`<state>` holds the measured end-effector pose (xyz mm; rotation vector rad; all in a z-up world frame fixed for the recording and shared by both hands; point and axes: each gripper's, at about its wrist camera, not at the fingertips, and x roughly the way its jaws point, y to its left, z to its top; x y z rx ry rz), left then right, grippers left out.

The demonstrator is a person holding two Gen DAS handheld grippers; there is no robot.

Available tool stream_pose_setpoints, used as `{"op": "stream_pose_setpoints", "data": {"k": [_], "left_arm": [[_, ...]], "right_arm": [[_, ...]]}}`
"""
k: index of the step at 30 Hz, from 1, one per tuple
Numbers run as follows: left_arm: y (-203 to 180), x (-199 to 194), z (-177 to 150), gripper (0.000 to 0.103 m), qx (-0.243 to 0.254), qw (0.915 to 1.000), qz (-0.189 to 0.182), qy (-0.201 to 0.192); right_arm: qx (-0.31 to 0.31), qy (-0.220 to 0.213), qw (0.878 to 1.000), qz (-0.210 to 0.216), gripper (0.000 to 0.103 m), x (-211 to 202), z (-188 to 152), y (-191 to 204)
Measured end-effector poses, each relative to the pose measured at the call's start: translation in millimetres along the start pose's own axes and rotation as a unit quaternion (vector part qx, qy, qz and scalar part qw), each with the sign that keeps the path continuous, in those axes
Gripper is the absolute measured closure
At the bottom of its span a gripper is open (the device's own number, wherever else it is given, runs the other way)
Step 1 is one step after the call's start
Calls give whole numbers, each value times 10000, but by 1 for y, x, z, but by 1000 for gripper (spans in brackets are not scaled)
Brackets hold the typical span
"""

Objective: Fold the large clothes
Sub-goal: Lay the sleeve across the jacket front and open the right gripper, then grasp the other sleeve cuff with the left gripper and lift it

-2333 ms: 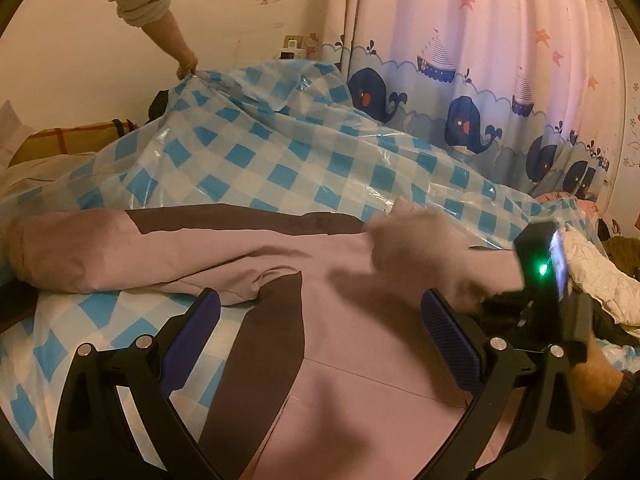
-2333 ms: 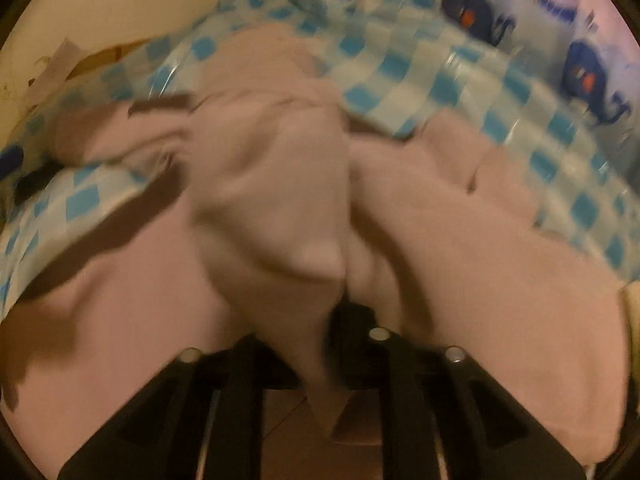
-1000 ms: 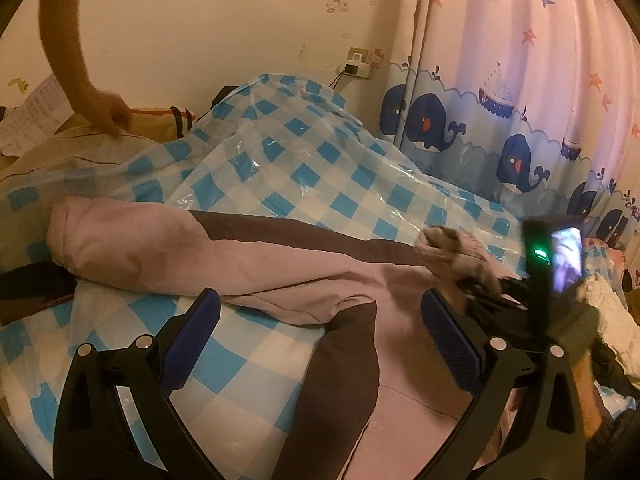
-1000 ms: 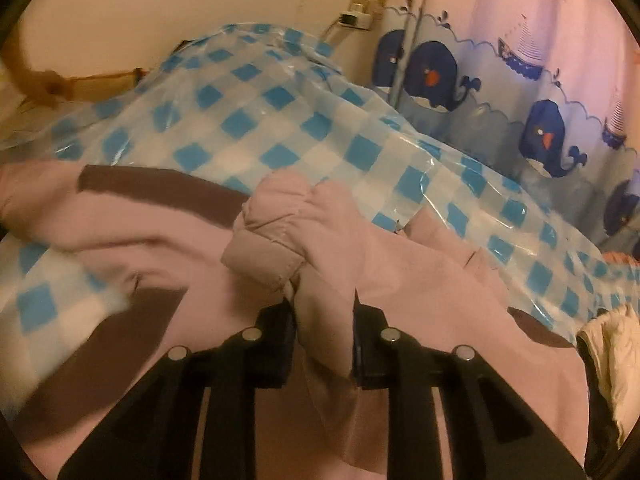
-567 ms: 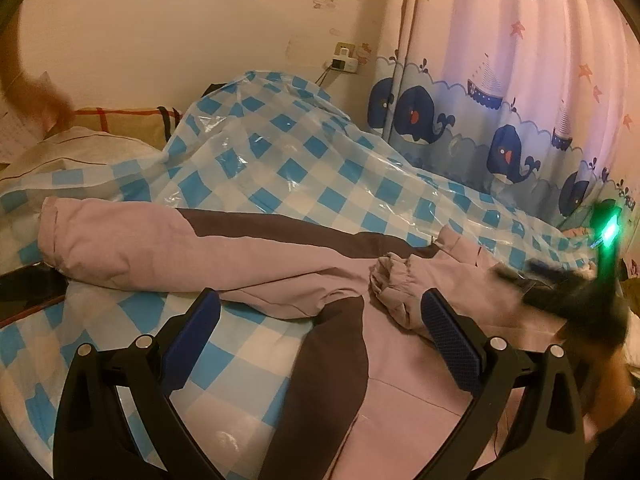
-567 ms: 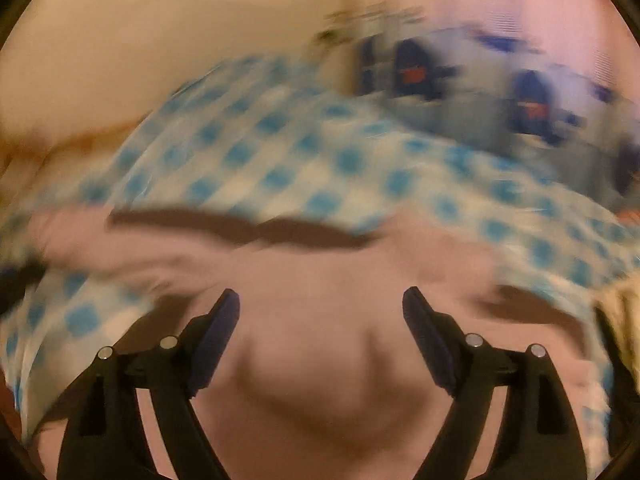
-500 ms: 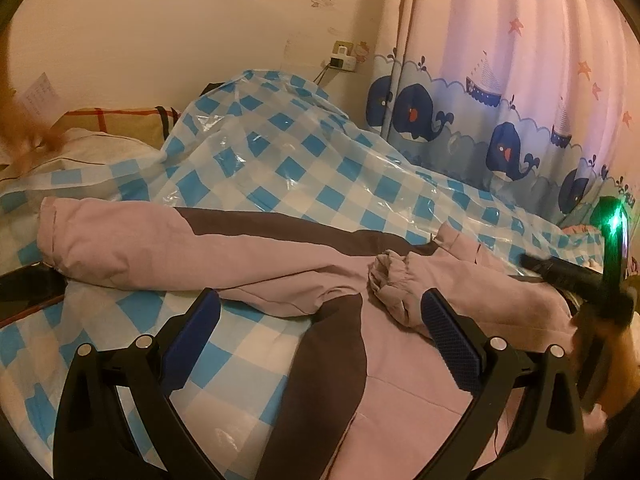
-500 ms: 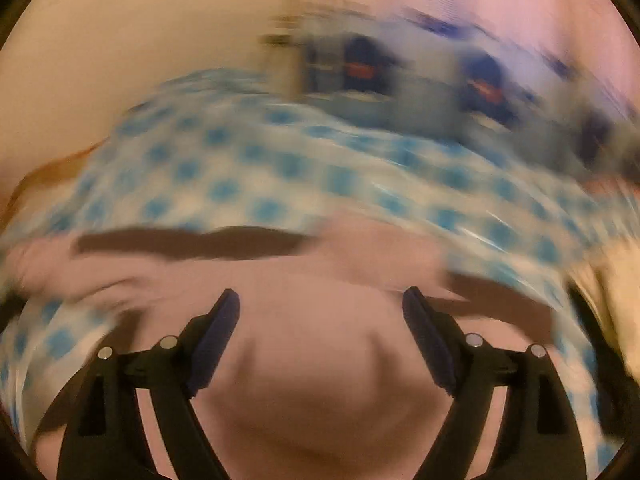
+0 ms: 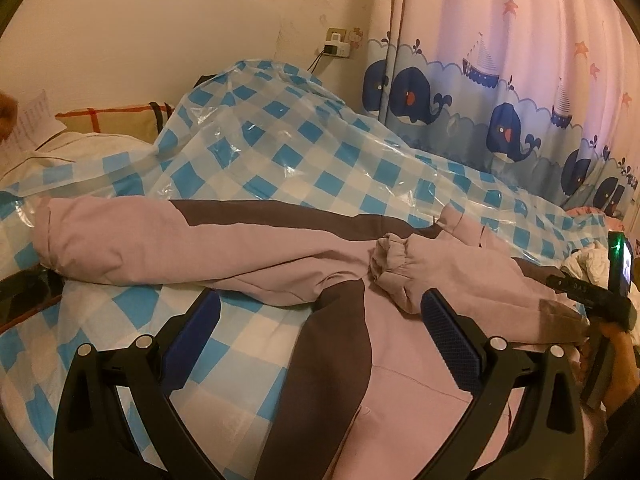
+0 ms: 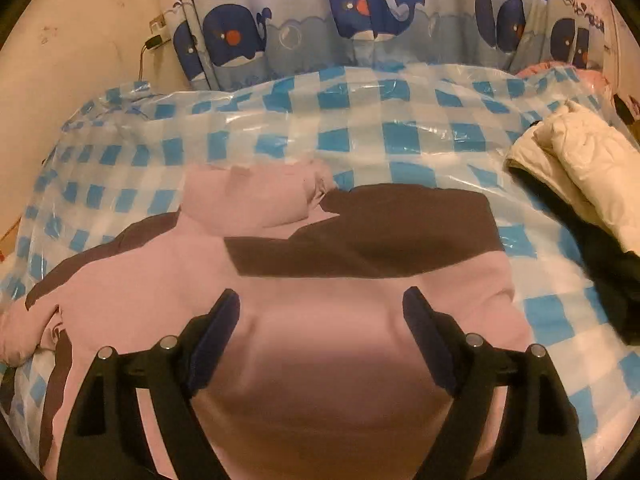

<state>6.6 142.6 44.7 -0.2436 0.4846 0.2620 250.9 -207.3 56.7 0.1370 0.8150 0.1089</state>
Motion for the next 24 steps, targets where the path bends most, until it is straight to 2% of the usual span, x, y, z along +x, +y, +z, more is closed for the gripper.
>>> {"op": "stream_pose_setpoints", "data": {"k": [3, 4, 6, 8, 12, 15, 20, 24], "left_arm": [[1, 5, -1, 6, -21, 9999, -34, 118], [2, 7, -2, 6, -41, 9998, -54, 174], [9, 15, -2, 6, -190, 9990, -185, 358], [17, 19, -1, 6, -364, 9977, -283, 494], [52, 24, 11, 6, -704, 9954, -266, 593], [115, 26, 26, 6, -1217, 9907, -191, 576], [224, 21, 48, 6, -1420, 9882, 469, 321], [307, 13, 55, 6, -1755, 9806, 836, 260]], "right_arm": [[54, 1117, 9937, 51, 16, 46, -14, -12], [78, 1110, 9938, 47, 16, 47, -14, -14], [104, 944, 9955, 40, 16, 35, -11, -11], [-151, 515, 9985, -68, 16, 11, -8, 2], [-621, 22, 9976, 299, 16, -34, -13, 26], [-628, -204, 9954, 696, 16, -83, -26, 25], [-509, -488, 9931, 937, 13, -145, -64, -10], [386, -595, 9906, 1170, 13, -153, -86, -52]]}}
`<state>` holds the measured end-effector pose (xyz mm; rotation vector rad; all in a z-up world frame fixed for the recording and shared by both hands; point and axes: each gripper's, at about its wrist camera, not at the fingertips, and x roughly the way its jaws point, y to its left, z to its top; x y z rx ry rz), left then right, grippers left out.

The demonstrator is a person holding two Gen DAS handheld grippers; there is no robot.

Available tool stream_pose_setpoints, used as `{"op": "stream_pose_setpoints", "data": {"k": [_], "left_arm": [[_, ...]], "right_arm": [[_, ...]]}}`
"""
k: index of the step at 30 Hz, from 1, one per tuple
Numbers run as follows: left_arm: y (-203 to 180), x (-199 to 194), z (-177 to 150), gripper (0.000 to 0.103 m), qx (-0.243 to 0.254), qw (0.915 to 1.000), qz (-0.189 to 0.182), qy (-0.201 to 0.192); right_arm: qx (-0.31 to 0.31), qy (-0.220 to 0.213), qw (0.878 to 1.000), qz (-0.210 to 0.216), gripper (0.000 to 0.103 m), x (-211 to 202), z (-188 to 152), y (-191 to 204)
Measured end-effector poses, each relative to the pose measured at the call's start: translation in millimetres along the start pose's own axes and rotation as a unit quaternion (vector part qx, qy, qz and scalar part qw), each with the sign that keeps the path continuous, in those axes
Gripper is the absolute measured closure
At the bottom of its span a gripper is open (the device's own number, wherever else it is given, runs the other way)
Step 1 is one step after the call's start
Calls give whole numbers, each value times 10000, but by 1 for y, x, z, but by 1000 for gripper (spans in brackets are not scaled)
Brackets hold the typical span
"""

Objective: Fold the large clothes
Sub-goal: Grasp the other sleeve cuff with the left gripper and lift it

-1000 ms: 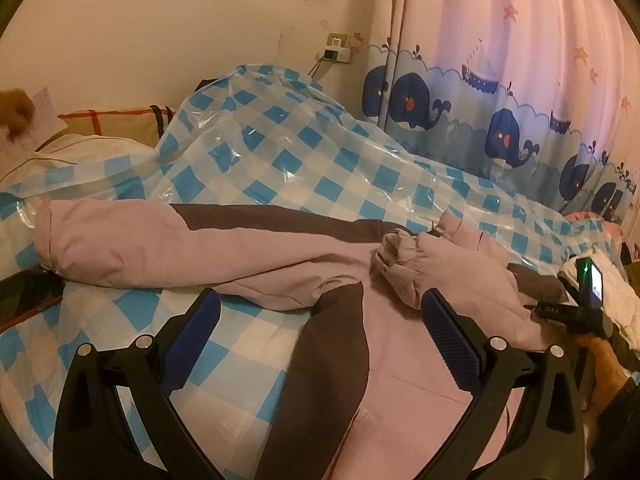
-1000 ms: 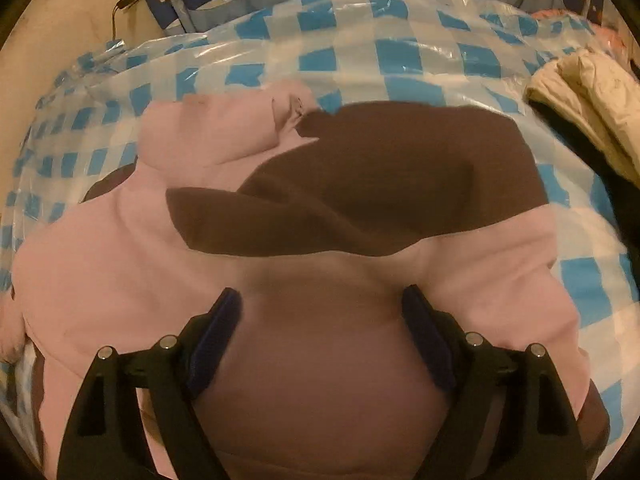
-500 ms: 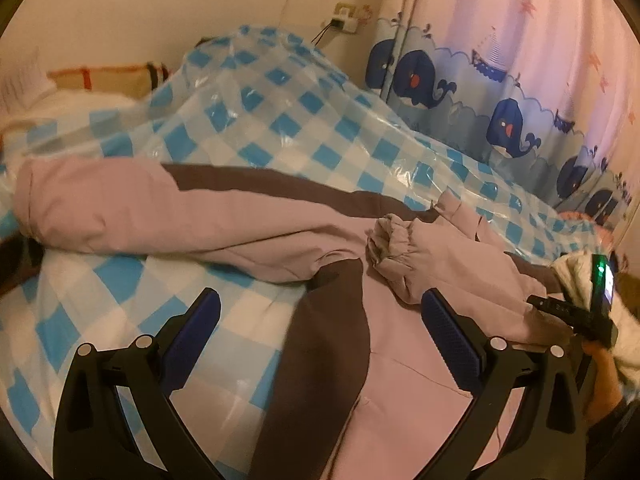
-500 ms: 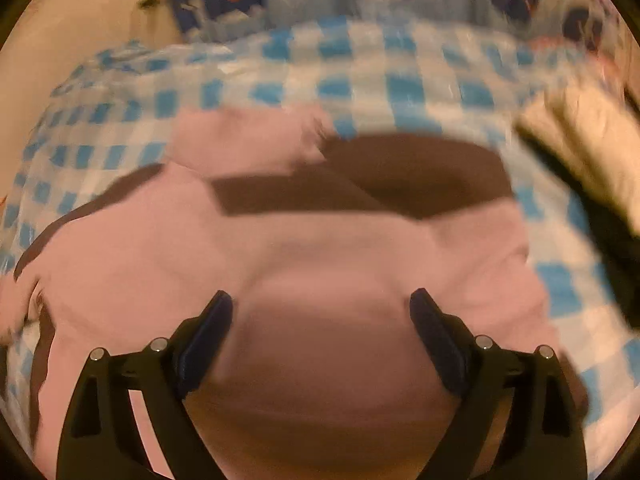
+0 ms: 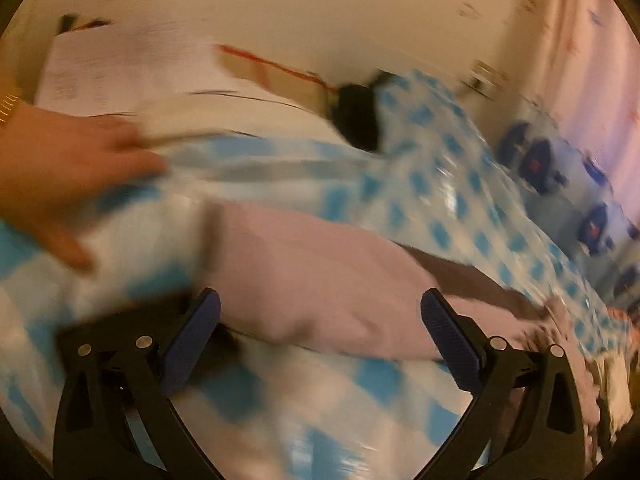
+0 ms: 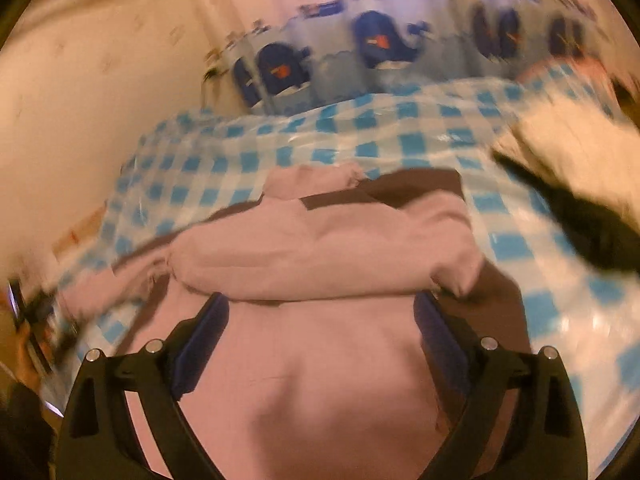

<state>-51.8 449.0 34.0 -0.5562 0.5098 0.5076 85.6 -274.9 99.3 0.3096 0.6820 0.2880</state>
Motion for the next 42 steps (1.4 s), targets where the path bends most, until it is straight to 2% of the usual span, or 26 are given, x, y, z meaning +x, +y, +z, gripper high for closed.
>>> {"op": "stream_pose_setpoints", "data": {"k": [3, 8, 11, 12, 14, 15, 16, 17, 18, 19, 22, 24, 27, 30, 32, 33, 36, 39, 42], "left_arm": [[31, 12, 11, 6, -241, 9996, -80, 123], [38, 50, 11, 6, -240, 9971, -350, 629], [36, 64, 15, 6, -223, 9980, -178, 563], [33, 72, 17, 6, -189, 9975, -179, 656], [20, 77, 19, 7, 73, 9974, -33, 718], [15, 76, 20, 23, 173, 9973, -23, 707], [8, 76, 19, 57, 354, 9964, 95, 761], [2, 78, 18, 64, 472, 9944, 102, 938], [-3, 73, 17, 80, 495, 9945, 11, 919], [-7, 70, 17, 88, 512, 9943, -82, 927], [-34, 52, 19, 92, 674, 9943, -185, 811], [-51, 41, 23, 92, 629, 9940, -393, 801], [-100, 18, 31, 93, 808, 9915, -695, 750], [-173, -3, 38, 93, 1161, 9835, -1192, 715], [-232, -15, 37, 93, 1435, 9751, -1537, 711], [-268, -21, 35, 93, 1576, 9691, -1749, 730], [-345, -35, 19, 93, 1958, 9546, -2109, 766], [-430, -43, -11, 93, 2341, 9353, -2460, 995], [-514, -43, -58, 93, 2735, 9111, -2769, 1360]], "right_arm": [[337, 119, 9993, 64, 13, 9, -5, -14], [262, 181, 9994, 121, 13, 13, -7, -13], [281, 206, 9992, 175, 13, 14, -10, -14], [290, 222, 9992, 187, 13, 15, -10, -14], [362, 257, 9987, 238, 13, 17, -11, -18], [391, 264, 9986, 246, 13, 18, -12, -19], [432, 281, 9983, 275, 13, 19, -12, -21], [457, 288, 9981, 295, 13, 19, -12, -21], [493, 296, 9978, 323, 13, 20, -12, -23], [522, 299, 9976, 342, 13, 20, -12, -24], [572, 247, 9971, 432, 13, 18, -10, -25], [598, 211, 9968, 486, 13, 17, -9, -25], [661, 192, 9960, 568, 13, 16, -10, -26], [756, 179, 9948, 657, 13, 16, -10, -30], [807, 165, 9939, 739, 13, 15, -10, -32], [837, 156, 9934, 771, 13, 14, -10, -33], [975, 134, 9911, 893, 13, 11, -10, -38], [1221, 117, 9873, 1015, 13, 9, -11, -46], [1505, 68, 9822, 1121, 13, 6, -10, -57]]}}
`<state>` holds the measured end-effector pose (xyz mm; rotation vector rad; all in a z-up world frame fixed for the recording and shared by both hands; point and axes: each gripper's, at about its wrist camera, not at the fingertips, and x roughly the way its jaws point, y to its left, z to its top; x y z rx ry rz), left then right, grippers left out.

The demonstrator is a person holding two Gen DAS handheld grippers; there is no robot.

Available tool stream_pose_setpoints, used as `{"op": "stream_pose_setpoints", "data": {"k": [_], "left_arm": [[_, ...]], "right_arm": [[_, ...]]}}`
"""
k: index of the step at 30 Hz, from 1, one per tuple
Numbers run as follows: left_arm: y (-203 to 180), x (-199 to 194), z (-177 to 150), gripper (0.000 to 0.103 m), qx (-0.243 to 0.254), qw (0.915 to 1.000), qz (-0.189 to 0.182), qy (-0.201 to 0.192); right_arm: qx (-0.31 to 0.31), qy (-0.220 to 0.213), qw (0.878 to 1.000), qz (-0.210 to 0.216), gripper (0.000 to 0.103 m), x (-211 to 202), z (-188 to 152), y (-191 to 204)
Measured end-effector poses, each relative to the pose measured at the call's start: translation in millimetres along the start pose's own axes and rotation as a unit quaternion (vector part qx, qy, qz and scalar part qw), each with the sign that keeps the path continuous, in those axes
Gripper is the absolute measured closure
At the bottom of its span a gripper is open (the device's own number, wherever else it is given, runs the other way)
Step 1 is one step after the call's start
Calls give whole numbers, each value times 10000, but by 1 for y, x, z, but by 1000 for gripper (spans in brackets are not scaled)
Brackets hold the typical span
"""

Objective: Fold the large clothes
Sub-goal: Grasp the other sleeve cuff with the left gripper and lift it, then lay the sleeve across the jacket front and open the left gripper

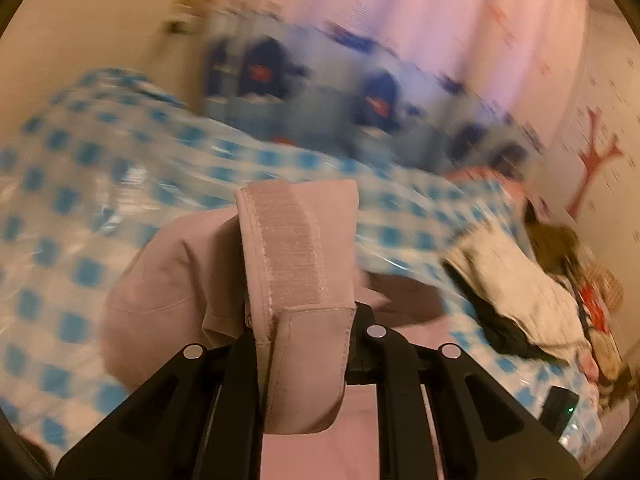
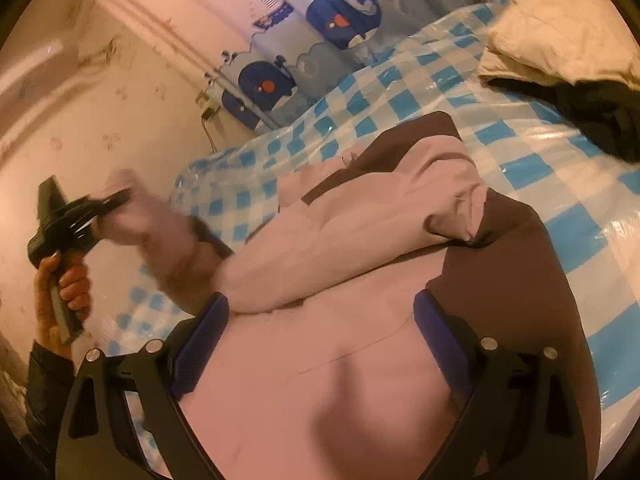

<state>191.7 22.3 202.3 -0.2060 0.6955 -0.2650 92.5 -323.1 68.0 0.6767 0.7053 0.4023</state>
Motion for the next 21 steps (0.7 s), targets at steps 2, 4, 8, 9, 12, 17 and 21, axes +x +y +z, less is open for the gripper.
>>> {"op": "stream_pose_setpoints", "data": {"k": [2, 4, 8, 9, 12, 17, 21], "left_arm": [[-33, 34, -6, 93, 112, 9995, -138, 258], [-65, 75, -19, 93, 190, 9976, -293, 590], [-94, 137, -51, 92, 137, 9935, -398, 1061], [-99, 156, -60, 90, 82, 9919, -396, 1205], [-104, 191, -84, 75, 63, 9893, -171, 1446], [-161, 205, -91, 44, 1034, 9778, 699, 1684], [-209, 168, -67, 40, 1762, 9736, 657, 1293]], "right_arm": [[163, -63, 9998, 15, 13, -5, 3, -6], [230, -90, 9997, 34, 13, -8, 4, -9], [320, -101, 9994, 71, 13, -11, 5, -12], [353, -105, 9993, 76, 13, -11, 5, -13], [462, -154, 9988, 90, 13, -13, 5, -16], [587, -225, 9979, 166, 13, -16, 5, -20], [656, -388, 9967, 263, 13, -26, 7, -21]]}}
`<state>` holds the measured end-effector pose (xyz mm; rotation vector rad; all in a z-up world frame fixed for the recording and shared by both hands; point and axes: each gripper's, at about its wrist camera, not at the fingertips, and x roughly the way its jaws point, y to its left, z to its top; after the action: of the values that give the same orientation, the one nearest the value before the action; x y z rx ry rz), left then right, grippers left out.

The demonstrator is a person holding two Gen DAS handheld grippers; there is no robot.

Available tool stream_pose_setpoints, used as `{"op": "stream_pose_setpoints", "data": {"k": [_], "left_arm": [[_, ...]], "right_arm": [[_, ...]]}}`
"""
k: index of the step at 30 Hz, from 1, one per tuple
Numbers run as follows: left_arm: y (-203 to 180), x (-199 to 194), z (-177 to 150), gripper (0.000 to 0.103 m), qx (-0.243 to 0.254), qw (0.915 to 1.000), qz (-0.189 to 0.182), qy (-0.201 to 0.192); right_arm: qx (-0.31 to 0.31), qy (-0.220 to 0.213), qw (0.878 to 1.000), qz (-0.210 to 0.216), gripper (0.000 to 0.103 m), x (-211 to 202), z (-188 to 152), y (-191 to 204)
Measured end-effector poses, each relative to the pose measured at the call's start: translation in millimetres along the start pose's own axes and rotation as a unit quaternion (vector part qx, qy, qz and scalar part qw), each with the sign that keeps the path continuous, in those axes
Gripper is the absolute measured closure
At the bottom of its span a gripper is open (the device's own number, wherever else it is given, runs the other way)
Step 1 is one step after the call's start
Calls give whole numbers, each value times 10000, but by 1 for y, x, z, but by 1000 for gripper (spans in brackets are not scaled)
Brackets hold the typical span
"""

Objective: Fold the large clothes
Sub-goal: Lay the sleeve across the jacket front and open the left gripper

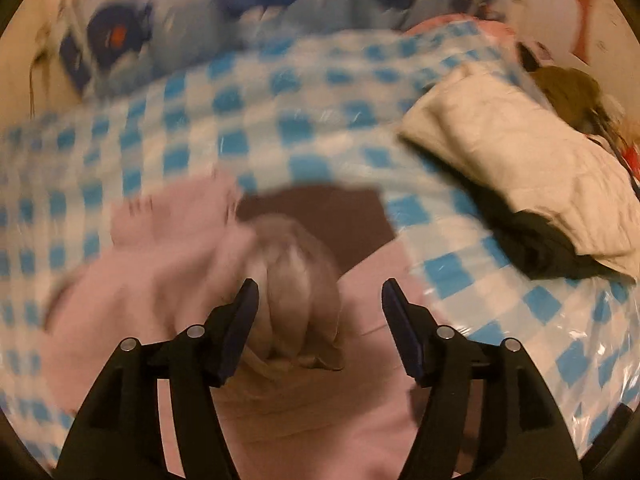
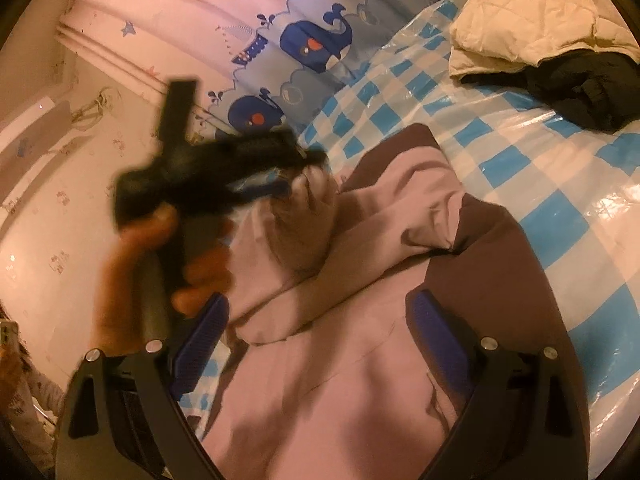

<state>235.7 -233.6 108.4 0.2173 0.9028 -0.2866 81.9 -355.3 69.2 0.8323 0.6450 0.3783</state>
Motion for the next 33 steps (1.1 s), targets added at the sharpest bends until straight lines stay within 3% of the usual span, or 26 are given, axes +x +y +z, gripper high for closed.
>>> {"op": "stream_pose_setpoints", "data": {"k": [4, 8, 11, 15, 17, 19, 21, 24, 26, 29, 33], "left_arm": [[21, -67, 12, 30, -111, 9979, -168, -623], [88, -115, -16, 20, -453, 9920, 170, -1164], [159, -111, -56, 20, -897, 9882, 586, -1096], [261, -84, -108, 20, -2014, 9731, 644, -917], [289, -77, -122, 20, -2326, 9658, 628, -957], [309, -69, -132, 20, -2540, 9603, 544, -1021], [314, -58, -138, 20, -2578, 9591, 488, -1060], [317, -40, -142, 20, -2601, 9599, 435, -954], [319, -18, -144, 20, -2605, 9621, 448, -678], [321, 20, -156, 16, -2651, 9634, 382, -107], [321, 31, -167, 13, -2556, 9653, 518, 123]], "right_arm": [[-429, -178, 9989, -92, 13, -13, 4, 18], [-1372, -381, 9896, -227, 13, -21, 9, 62], [-1848, -308, 9820, -218, 13, 2, 25, 98], [-2603, -90, 9647, -386, 13, 70, 50, 155], [-2788, 153, 9595, -370, 13, 105, 58, 169], [-2468, 609, 9672, 13, 13, 142, 67, 164], [-2125, 945, 9726, -48, 13, 175, 72, 149], [-1933, 1134, 9721, -700, 13, 205, 76, 118], [-1717, 1305, 9699, -1131, 13, 217, 76, 86], [-1519, 1640, 9639, -1448, 16, 230, 66, 43], [-1848, 1701, 9537, -1654, 19, 230, 56, 40]]}}
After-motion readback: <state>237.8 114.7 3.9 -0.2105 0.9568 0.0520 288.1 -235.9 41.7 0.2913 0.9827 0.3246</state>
